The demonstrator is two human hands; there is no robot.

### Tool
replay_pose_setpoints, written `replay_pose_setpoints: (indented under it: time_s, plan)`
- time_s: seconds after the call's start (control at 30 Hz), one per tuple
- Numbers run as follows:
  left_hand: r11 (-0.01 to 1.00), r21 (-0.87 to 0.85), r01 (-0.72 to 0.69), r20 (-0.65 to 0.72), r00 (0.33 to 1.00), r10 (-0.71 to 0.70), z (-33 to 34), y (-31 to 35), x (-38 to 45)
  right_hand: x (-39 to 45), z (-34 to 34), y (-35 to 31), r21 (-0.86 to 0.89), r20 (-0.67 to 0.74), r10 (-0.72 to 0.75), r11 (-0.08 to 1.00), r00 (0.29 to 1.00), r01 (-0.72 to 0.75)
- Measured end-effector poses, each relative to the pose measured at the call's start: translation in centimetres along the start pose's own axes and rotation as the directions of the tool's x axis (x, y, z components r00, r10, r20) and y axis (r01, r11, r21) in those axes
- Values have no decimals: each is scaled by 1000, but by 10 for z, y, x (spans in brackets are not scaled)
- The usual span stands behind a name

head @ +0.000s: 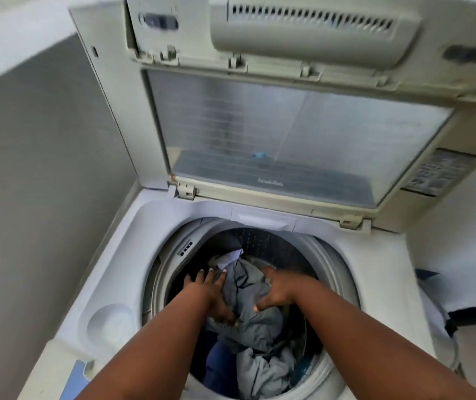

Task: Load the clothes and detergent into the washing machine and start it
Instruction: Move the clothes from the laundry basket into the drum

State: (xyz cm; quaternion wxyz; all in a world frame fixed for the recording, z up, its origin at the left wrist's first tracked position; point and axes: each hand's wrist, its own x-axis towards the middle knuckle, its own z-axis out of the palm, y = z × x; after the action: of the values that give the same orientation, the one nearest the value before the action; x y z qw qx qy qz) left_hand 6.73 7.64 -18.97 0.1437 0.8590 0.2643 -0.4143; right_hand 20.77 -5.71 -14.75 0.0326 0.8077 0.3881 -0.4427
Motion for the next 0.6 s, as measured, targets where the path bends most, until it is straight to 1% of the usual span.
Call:
replay_pose_setpoints:
  time_s: [0.1, 0.23, 0.37, 0.43, 0.6]
  plan:
    - [1000, 13, -11, -53, 999, 12, -8, 8, -22, -28, -6, -9, -69, -98, -14, 998, 995, 7]
    - [997, 59, -50, -123, 991, 57, -21, 27, -56, -73, -14, -11, -137, -214, 27, 989, 976, -58]
    - [991, 92, -99, -214, 970, 117, -39, 56, -95, -125, -20, -1, -217, -336, 36, 970, 941, -114]
    - [990, 87, -111, -240, 962, 129, -48, 70, -114, -144, -23, 9, -209, -381, 46, 969, 924, -134]
    - [990, 60, -127, -326, 935, 140, -61, 117, -156, -197, -26, 43, -168, -476, 37, 977, 879, -131]
